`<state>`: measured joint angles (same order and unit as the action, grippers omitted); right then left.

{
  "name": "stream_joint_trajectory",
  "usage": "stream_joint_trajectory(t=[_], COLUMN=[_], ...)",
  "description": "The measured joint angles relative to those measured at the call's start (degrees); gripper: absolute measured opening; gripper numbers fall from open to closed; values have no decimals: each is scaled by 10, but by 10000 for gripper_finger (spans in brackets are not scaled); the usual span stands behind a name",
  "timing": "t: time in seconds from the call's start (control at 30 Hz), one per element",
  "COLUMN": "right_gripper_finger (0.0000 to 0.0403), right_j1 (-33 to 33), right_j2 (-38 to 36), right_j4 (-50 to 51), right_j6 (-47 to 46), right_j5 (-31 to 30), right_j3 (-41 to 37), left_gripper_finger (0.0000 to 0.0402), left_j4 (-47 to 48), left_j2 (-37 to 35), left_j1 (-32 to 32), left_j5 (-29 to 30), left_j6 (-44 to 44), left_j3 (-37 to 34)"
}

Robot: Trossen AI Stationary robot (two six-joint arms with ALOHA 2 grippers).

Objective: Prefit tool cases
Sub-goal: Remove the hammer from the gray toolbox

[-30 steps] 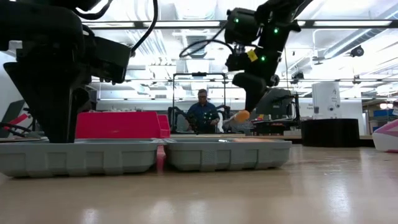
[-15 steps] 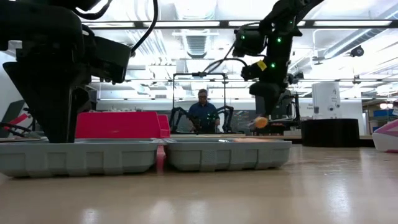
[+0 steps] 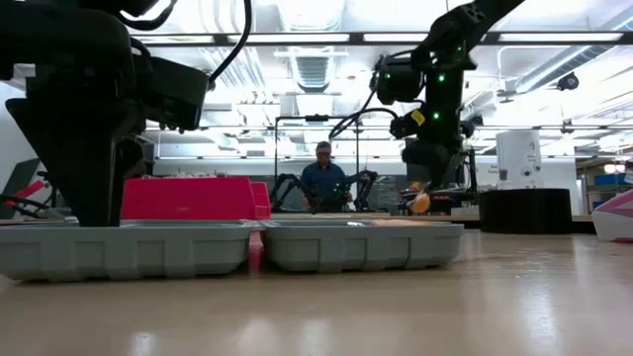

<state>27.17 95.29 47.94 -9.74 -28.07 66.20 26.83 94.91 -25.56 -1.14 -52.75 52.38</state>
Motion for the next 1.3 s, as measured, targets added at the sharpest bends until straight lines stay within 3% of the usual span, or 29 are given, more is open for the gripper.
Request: stream_joint_trajectory(t=[0.63, 1.3], right_gripper_finger=[0, 3], right_j1=[20, 52], right_j2=[41, 41], right_j4=[-91, -106], right_j6=[53, 121], right_j5=[-4, 43], right_j3=[0, 0], left_gripper_finger=[206, 206], left_j4=[-1, -2], left_j2=[0, 0], left_j1=[0, 0], left_j5=[2, 6], left_j6=[0, 0], left_j3=[0, 0])
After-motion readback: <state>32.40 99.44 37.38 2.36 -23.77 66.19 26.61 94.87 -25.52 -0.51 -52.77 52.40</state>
